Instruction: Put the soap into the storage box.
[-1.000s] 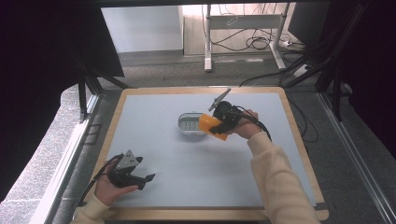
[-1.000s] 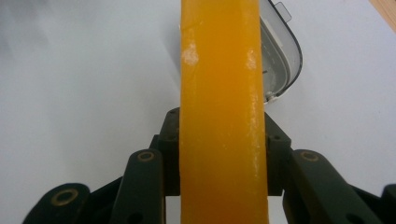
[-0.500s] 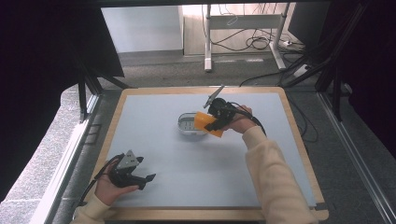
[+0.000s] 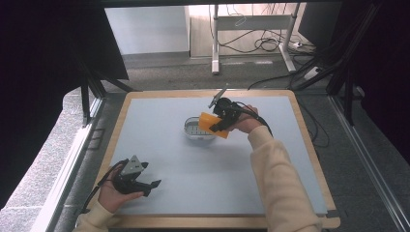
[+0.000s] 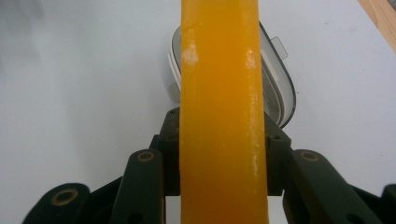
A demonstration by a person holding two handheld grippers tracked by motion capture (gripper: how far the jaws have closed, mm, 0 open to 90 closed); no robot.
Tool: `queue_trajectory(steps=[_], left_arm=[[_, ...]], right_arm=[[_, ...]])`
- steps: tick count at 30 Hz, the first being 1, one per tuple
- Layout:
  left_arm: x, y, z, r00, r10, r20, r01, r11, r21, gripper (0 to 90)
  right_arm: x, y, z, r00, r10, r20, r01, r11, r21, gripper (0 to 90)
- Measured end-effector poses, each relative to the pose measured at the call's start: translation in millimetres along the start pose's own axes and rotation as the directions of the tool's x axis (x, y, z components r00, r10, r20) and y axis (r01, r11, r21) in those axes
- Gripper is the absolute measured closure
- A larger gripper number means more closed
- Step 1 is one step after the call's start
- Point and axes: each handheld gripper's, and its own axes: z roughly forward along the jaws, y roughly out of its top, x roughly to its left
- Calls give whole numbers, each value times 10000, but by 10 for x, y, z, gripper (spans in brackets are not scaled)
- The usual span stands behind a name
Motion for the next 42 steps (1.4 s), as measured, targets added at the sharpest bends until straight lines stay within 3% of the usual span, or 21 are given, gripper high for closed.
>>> queue_trajectory(steps=[7, 25, 42], left_arm=[[-8, 11, 7, 10000, 21, 76, -21, 10000, 47, 188], [-8, 15, -5, 9998, 2, 179, -1, 10000, -31, 188], [-1, 12, -15, 9999, 16, 168, -16, 10000, -20, 186]], right_arm=[[-44, 55, 19, 10000, 35, -31, -35, 9998, -192, 616], [-106, 273, 275, 9979, -522, -394, 526, 9986, 103, 615], [-216, 367, 353, 9940, -950, -534, 958, 9953, 128, 615]])
